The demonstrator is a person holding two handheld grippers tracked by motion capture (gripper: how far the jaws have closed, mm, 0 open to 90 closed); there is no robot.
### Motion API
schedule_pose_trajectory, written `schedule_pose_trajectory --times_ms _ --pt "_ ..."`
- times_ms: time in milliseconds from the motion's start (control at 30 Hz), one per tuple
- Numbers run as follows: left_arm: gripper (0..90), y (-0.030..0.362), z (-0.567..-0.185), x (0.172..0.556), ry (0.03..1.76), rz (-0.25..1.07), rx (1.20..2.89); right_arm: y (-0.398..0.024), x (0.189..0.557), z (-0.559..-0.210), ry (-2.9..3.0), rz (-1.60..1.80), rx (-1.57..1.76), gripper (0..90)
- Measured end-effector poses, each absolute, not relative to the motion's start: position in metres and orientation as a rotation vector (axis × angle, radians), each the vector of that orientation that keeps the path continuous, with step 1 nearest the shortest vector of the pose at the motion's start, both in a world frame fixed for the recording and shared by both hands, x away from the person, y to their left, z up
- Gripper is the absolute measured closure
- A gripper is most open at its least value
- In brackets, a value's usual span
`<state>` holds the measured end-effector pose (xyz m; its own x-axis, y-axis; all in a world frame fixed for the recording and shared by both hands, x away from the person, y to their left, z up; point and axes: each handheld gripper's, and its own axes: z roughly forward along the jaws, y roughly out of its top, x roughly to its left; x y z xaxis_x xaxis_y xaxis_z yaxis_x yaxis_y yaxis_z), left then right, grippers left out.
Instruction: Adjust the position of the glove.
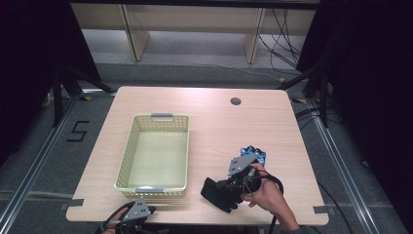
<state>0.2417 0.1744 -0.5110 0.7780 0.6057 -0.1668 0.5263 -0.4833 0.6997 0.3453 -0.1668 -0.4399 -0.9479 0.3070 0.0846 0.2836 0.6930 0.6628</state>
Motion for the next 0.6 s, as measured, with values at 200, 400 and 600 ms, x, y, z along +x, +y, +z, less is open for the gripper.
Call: schedule_pose_trajectory --times_ms 200,400,600 --pt "16.3 0.173 -0.512 0.242 0.851 0.131 2.165 -0.161 0.360 -0.447 2.928 1.043 0.380 87.5" --pt "16.3 0.175 -0.512 0.244 0.849 0.129 2.187 -0.147 0.382 -0.469 3.016 0.883 0.318 86.7" --pt "16.3 0.174 -0.511 0.242 0.837 0.134 2.168 -0.145 0.394 -0.482 3.019 0.835 0.343 82.5"
